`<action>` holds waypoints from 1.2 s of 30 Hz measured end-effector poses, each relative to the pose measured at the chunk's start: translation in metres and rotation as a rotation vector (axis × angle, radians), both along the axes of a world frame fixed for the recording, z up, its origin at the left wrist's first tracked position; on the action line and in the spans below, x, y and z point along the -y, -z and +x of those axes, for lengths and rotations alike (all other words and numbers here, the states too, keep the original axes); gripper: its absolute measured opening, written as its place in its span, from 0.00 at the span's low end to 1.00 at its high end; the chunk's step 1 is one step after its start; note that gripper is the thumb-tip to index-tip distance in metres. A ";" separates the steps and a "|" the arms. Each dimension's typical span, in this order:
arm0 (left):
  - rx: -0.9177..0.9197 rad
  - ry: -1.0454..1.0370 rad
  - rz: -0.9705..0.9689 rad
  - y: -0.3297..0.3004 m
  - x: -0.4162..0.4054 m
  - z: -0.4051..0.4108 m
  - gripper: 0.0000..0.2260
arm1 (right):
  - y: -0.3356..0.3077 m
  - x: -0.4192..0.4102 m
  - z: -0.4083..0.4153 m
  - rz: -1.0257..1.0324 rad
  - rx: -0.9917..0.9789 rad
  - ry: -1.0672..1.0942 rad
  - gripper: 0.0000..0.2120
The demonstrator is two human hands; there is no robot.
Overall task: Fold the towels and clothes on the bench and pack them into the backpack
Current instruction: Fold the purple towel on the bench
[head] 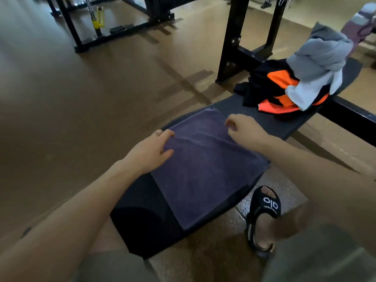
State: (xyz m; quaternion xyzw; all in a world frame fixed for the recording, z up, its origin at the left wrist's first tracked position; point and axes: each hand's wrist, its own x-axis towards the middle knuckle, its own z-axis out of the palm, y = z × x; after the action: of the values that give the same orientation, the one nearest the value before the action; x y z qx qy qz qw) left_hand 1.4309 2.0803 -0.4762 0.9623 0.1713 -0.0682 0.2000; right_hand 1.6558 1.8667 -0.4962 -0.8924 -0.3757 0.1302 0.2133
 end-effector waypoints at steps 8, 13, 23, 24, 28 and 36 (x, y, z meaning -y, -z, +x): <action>-0.186 -0.024 0.114 0.041 -0.019 0.042 0.24 | 0.042 -0.065 0.055 0.202 -0.140 0.241 0.16; -0.269 -0.019 0.150 0.040 -0.020 0.054 0.23 | 0.045 -0.082 0.081 0.153 -0.173 0.186 0.16; -0.332 -0.025 0.135 0.038 -0.021 0.062 0.24 | 0.041 -0.100 0.083 0.085 -0.251 0.146 0.09; -0.330 -0.026 0.131 0.037 -0.022 0.062 0.24 | 0.040 -0.100 0.084 0.087 -0.261 0.140 0.09; -0.336 -0.027 0.122 0.036 -0.022 0.062 0.24 | 0.035 -0.097 0.086 0.083 -0.274 0.128 0.08; -0.335 -0.030 0.098 0.035 -0.023 0.062 0.24 | 0.032 -0.097 0.083 0.212 -0.344 0.140 0.01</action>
State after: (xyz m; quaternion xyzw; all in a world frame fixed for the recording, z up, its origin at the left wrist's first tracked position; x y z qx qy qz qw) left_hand 1.4928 2.1035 -0.5108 0.9434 0.2196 -0.2162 0.1222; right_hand 1.7387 1.9642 -0.5283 -0.8535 -0.2824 0.2251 0.3756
